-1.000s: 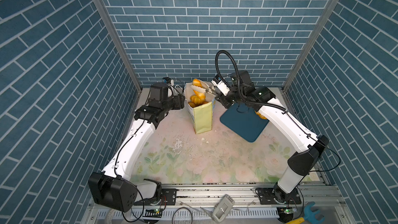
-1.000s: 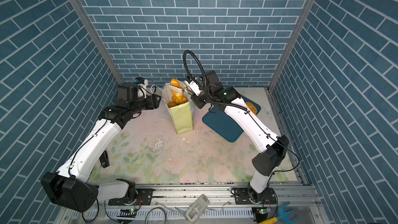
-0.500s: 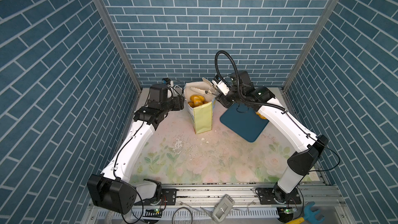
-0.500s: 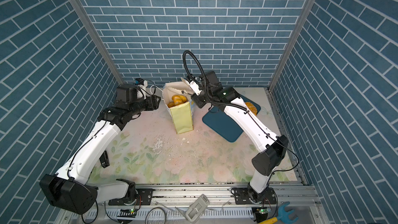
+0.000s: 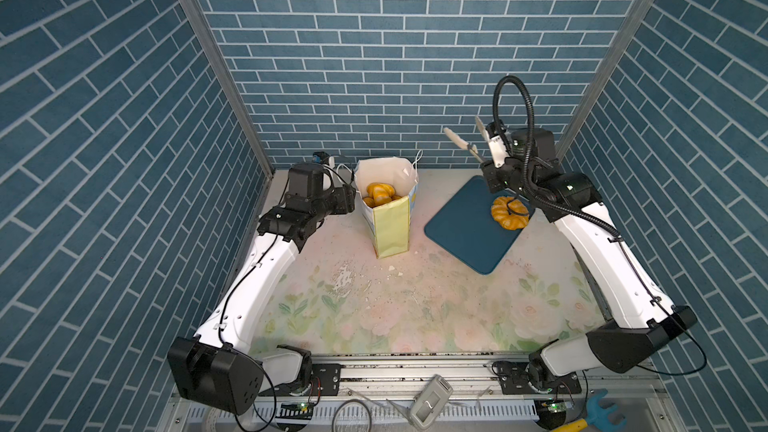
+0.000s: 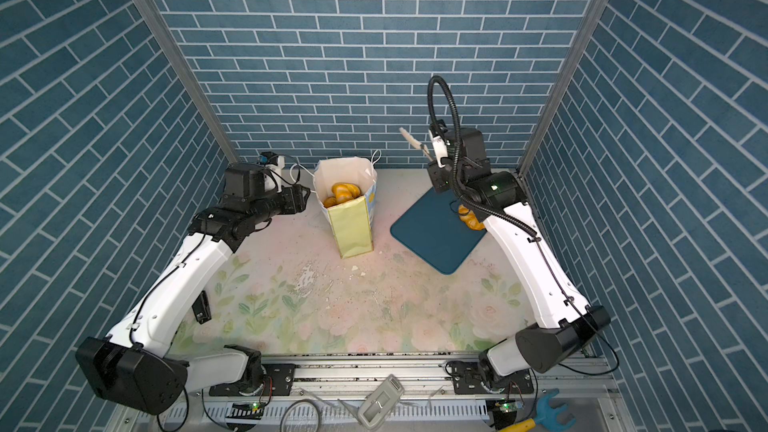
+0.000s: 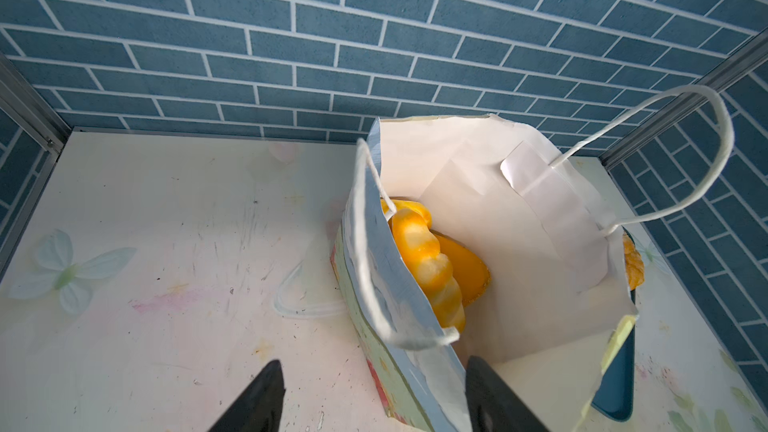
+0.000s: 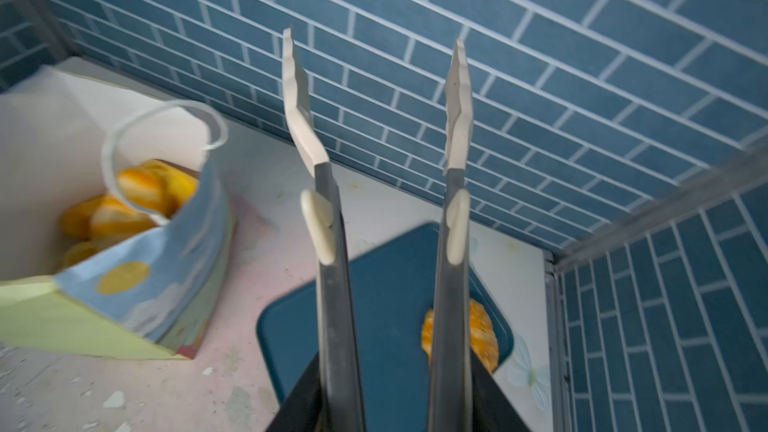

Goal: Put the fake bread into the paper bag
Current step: 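Withdraw the empty right tongs from the bag toward the ring bun, then lower the right tongs onto the ring bun and pinch it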

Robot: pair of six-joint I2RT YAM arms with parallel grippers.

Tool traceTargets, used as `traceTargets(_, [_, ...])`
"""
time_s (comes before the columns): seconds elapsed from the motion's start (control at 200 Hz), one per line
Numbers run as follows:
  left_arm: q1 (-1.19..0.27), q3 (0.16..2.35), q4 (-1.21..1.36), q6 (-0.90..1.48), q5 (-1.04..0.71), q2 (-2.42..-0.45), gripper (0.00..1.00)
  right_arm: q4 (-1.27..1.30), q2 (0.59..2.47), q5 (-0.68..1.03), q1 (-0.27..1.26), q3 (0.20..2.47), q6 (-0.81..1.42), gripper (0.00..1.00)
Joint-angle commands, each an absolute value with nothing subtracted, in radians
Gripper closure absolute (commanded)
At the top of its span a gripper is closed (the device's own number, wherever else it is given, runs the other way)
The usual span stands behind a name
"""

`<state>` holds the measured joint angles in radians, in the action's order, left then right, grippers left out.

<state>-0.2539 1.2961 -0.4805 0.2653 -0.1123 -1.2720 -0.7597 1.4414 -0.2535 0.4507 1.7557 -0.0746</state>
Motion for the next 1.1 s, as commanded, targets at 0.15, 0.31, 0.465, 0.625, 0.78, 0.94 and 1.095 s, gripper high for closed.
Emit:
traceTargets(0.15, [-0.253, 1.330, -0.491, 0.258, -0.123, -1.296, 0.29, -0.725, 1.407, -0.216, 0.237, 1.506, 0.091, 0.53])
traceTargets(0.31, [-0.253, 1.342, -0.495, 0.259, -0.128, -1.304, 0.29, -0.673, 1.436, -0.214, 0.172, 1.398, 0.113, 0.52])
traceTargets(0.465, [-0.253, 1.347, -0.499, 0.257, -0.126, -1.305, 0.29, -0.660, 1.482, -0.203, 0.138, 1.350, 0.121, 0.53])
traceTargets(0.625, [-0.253, 1.346, -0.495, 0.257, -0.129, -1.307, 0.29, -0.643, 1.524, -0.180, 0.104, 1.302, 0.140, 0.52])
traceTargets(0.78, [-0.253, 1.341, -0.495, 0.255, -0.127, -1.313, 0.30, -0.631, 1.543, -0.154, 0.096, 1.272, 0.140, 0.52])
traceTargets(0.94, [-0.253, 1.337, -0.487, 0.258, -0.133, -1.321, 0.30, -0.634, 1.558, -0.134, 0.093, 1.271, 0.131, 0.52])
traceTargets(1.095, [-0.253, 1.332, -0.483, 0.253, -0.133, -1.318, 0.29, -0.623, 1.576, -0.119, 0.091, 1.275, 0.127, 0.52])
